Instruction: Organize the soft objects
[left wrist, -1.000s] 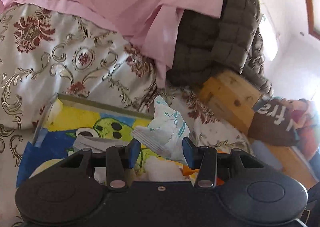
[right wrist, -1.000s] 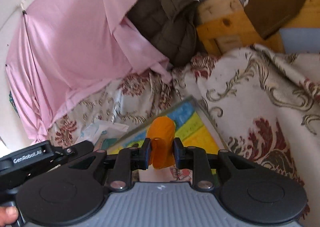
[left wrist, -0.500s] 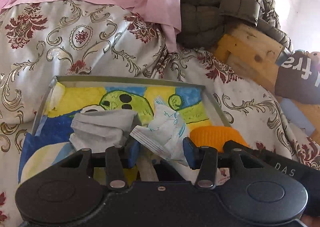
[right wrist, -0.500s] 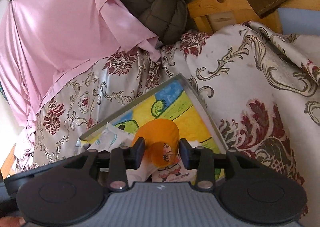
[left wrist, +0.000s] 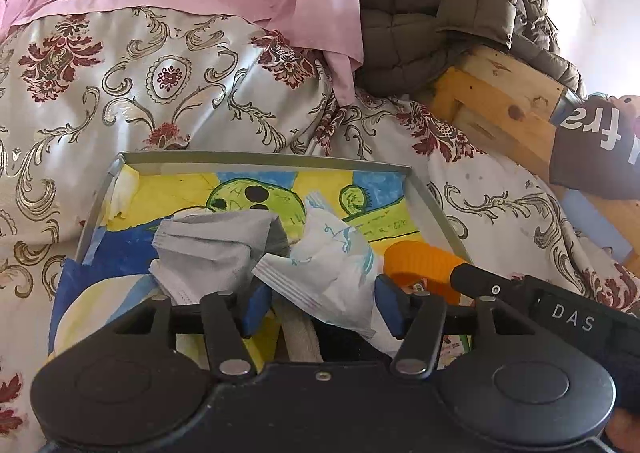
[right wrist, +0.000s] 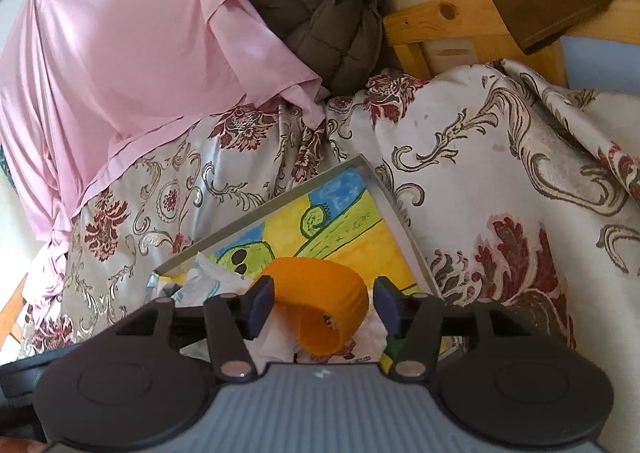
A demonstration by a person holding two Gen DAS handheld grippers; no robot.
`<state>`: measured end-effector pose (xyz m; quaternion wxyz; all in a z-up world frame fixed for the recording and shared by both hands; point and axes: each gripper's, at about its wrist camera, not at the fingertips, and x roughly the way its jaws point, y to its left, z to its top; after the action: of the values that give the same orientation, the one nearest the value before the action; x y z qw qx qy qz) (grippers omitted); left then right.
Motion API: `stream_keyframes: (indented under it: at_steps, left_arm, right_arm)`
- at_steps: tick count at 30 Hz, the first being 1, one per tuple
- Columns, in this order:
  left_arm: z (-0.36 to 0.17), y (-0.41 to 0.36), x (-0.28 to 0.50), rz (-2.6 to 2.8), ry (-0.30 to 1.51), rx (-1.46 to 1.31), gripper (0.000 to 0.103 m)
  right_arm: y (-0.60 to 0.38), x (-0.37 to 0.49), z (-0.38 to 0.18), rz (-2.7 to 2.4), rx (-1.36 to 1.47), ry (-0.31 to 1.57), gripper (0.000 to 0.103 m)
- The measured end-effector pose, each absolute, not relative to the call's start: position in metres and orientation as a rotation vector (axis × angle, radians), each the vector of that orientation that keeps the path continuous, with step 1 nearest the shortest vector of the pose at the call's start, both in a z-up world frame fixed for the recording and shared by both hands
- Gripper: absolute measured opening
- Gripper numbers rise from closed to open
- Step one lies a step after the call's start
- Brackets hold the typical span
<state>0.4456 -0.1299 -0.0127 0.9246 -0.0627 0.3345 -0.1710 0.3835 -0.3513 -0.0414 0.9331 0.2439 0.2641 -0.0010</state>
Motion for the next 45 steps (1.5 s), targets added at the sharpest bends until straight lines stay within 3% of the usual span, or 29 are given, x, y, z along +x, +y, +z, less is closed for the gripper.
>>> stream_keyframes:
  at_steps: [6, 12, 29, 45]
  left_arm:
    - [-0.008, -0.131, 0.435, -0.334, 0.679, -0.1, 0.072]
    - [0.001, -0.124, 0.418, -0.298, 0.666, -0.098, 0.077]
    - [0.056, -0.085, 0.306, -0.214, 0.453, -0.139, 0.1]
    - [0.062, -0.037, 0.173, -0.134, 0.36, -0.143, 0.102]
  right_arm:
    - [-0.353, 0.377, -0.038, -0.003, 0.485, 0.54, 0.07]
    - [-0.354, 0.361, -0.028, -0.006, 0.473, 0.516, 0.079]
    - [-0.327, 0.259, 0.031, -0.008, 0.307, 0.39, 0.1]
    - [-0.279, 0.141, 0.049, 0.039, 0.19, 0.308, 0.103]
